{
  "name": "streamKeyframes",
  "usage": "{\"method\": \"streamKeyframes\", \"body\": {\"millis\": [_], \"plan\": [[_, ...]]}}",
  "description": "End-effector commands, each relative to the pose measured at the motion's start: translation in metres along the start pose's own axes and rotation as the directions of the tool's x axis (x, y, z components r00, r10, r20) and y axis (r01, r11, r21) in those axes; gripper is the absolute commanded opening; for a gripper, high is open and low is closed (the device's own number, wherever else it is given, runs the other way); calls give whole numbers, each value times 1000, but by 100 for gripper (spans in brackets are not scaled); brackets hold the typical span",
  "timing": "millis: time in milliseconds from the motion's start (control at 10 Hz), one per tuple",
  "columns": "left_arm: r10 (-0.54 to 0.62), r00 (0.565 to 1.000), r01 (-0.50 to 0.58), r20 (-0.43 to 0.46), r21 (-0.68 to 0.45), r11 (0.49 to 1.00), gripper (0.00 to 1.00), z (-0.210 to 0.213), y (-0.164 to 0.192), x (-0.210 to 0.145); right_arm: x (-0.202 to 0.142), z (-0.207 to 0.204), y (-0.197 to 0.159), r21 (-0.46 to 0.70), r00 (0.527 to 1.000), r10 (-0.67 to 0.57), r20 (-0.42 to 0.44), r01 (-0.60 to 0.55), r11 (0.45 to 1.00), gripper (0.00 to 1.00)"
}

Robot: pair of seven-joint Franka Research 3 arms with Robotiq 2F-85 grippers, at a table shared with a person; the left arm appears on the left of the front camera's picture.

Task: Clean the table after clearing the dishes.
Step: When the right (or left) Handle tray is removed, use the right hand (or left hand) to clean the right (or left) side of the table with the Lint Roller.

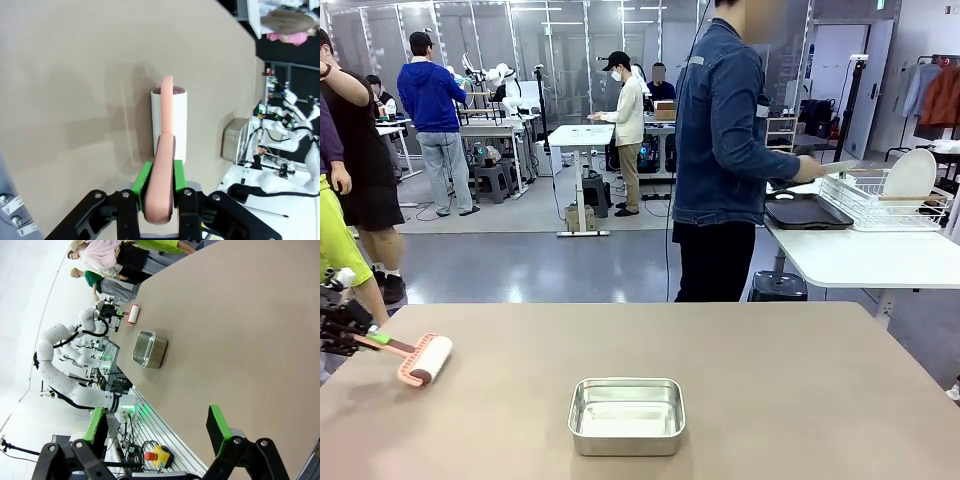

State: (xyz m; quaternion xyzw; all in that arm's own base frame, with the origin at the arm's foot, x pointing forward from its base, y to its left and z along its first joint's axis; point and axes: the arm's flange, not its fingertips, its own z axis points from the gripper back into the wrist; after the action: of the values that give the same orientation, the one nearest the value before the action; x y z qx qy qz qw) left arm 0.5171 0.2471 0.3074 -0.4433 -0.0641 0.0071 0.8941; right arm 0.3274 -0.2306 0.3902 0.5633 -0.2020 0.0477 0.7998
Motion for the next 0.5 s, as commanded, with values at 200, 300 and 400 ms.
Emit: {"method": "streamKeyframes", "body": {"millis": [200,300,400], "plan": [[-38,999,37,13,36,999,22,51,-9,-20,-1,-2,2,-6,1000,7,15,-7,1000,100],[-38,999,37,17,35,999,22,60,-22,-28,-1,-2,2,-6,1000,7,15,-7,1000,100],[-55,998,54,24,14,998,22,69,-39,-38,-1,-2,2,-6,1000,7,15,-7,1000,100]]}}
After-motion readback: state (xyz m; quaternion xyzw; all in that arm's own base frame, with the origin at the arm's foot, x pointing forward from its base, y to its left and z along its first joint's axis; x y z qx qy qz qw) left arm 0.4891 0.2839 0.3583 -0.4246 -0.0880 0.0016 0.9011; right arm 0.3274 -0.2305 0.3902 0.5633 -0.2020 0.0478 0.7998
